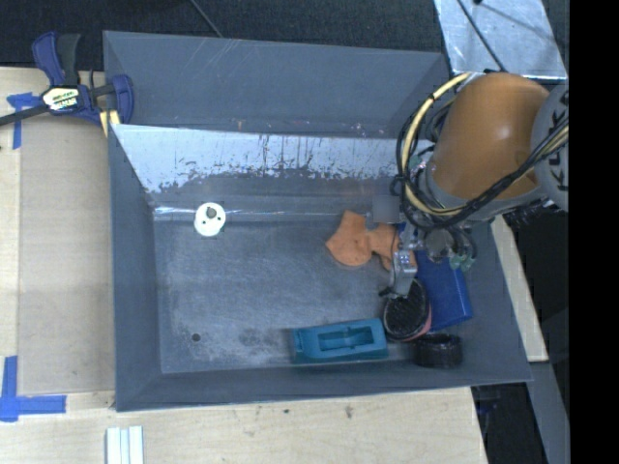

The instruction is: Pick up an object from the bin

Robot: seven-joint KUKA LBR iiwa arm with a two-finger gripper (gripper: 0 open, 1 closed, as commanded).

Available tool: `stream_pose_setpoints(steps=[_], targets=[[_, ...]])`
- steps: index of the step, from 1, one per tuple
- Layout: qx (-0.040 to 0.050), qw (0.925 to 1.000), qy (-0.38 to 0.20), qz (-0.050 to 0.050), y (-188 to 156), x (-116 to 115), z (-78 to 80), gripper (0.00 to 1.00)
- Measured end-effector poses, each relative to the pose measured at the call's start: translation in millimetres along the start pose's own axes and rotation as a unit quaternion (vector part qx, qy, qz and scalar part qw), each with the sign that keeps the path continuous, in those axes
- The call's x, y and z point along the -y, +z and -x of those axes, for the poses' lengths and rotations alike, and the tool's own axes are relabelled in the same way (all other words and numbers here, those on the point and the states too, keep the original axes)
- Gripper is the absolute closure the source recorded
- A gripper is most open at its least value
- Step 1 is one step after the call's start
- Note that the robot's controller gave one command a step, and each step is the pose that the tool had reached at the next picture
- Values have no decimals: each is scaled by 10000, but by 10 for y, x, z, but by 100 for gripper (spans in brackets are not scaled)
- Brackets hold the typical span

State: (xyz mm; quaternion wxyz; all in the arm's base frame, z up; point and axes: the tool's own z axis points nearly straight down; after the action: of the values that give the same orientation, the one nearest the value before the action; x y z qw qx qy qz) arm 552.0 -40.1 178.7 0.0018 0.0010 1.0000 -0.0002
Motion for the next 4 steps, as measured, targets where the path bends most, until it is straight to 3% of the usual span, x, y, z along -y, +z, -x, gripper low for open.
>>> stream_pose_setpoints(steps=[1, 2, 3, 4], targets=[[41, 9998, 199, 1, 456, 12, 187, 0], [-16, 9996, 295, 1, 693, 227, 14, 100], [-16, 9996, 290, 0, 693, 226, 14, 0], [-16, 9996, 288, 0, 693, 225, 14, 0]])
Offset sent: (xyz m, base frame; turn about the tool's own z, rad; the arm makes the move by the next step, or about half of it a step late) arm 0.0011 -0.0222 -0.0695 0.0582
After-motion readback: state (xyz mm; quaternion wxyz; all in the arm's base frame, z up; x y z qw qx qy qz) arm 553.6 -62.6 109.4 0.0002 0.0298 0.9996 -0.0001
